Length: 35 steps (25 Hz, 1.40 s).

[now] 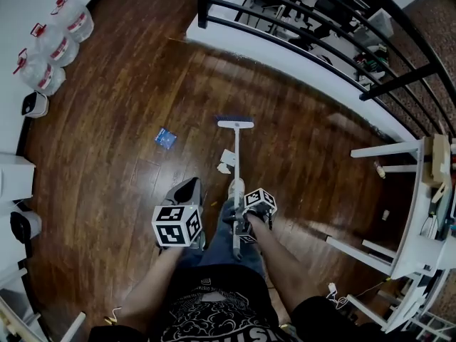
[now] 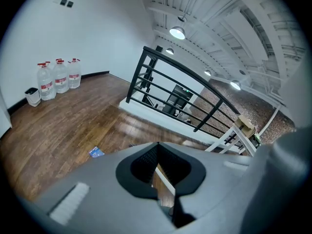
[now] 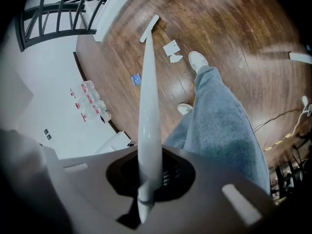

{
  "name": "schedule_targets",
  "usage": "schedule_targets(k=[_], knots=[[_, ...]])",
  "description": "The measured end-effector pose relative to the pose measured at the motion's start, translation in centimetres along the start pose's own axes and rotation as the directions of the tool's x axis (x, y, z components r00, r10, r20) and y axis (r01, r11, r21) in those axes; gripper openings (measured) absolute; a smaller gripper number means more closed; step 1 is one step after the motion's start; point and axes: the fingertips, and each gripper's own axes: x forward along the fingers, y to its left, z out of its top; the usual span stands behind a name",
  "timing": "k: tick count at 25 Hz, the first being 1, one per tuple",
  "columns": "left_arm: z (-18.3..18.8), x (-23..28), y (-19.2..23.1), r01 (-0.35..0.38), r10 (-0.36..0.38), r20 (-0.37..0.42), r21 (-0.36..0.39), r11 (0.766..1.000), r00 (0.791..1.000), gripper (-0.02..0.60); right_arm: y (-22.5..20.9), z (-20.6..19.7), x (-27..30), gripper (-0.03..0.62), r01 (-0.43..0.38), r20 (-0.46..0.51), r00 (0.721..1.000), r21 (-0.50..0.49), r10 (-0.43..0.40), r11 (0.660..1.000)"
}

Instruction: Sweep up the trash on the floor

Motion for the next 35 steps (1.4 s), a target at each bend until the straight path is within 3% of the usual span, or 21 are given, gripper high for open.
schedule_targets(k=[7, 20, 30, 35], knots=[[-1.4, -1.6, 0.8, 0.028, -0.028, -0.006, 0.002, 1.0, 1.0, 0.005, -0.3, -0.4, 0.4, 0.0, -0.006, 0.155, 0.987, -0.137, 0.028, 0.991], [-1.8, -0.8, 1.8, 0.013, -0.013, -0.026, 0.004, 1.0, 1.0, 0.005, -0.3, 2.6, -0.4, 0.046, -0.001, 0.307, 0.951, -0.148, 0.047, 0.989], [-1.6, -0.5, 1.8, 0.01, -0.01, -0.025, -0.004, 1.0, 1.0, 0.005, -0.1, 2.9, -0.8, 0.041, 0.06, 0.309, 0.951, -0.173, -0.004, 0.983], [-1.9, -0.8, 1.5, 0.032, -0.032, -0.018, -0.005, 0.999, 0.999, 0.005, -0.4, 1.7, -0.5, 0.038, 0.045, 0.232, 0.972, -0.081, -0.025, 0.996]])
